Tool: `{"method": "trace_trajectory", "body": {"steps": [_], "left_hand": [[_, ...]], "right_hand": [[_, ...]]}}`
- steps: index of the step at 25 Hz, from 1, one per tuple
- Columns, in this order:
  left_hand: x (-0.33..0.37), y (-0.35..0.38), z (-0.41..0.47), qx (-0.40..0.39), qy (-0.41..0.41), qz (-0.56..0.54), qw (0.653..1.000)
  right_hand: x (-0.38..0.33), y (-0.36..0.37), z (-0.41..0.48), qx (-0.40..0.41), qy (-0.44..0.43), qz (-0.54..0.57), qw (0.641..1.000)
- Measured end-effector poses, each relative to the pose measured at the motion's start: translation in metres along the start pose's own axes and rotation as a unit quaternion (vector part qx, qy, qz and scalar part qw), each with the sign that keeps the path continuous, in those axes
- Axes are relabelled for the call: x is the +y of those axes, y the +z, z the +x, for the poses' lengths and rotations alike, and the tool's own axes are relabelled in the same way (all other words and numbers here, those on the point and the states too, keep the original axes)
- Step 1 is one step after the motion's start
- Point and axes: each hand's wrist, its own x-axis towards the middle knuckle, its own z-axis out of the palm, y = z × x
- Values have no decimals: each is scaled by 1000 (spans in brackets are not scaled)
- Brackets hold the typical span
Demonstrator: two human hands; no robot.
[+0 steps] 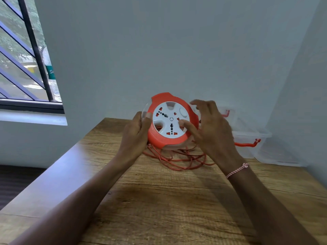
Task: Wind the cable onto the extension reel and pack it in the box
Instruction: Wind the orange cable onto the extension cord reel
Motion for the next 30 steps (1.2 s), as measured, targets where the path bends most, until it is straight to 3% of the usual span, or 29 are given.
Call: {"method": "trace_trajectory", "body": {"steps": [2, 6, 15, 20, 25, 30], "left_hand": [[-1, -1, 0, -20, 21, 8, 1000], [-4, -5, 2, -46, 62, 68, 995], [-2, -12, 3, -64, 32, 56, 996], [1, -12, 0, -61, 36, 69, 995], [5, 0, -6, -72, 37, 46, 996], [5, -4, -3, -48, 41, 98, 993]], "right_hand": [[-8, -7, -1, 3, -135, -82, 987], [-9, -8, -1, -64, -245, -196, 948], [-6, -8, -1, -107, -321, -275, 900], [-6, -7, -1, -70, -318, -247, 913], [-11, 2, -5, 11, -169, -170, 971], [-18, 14, -11, 17, -160, -160, 974]]}}
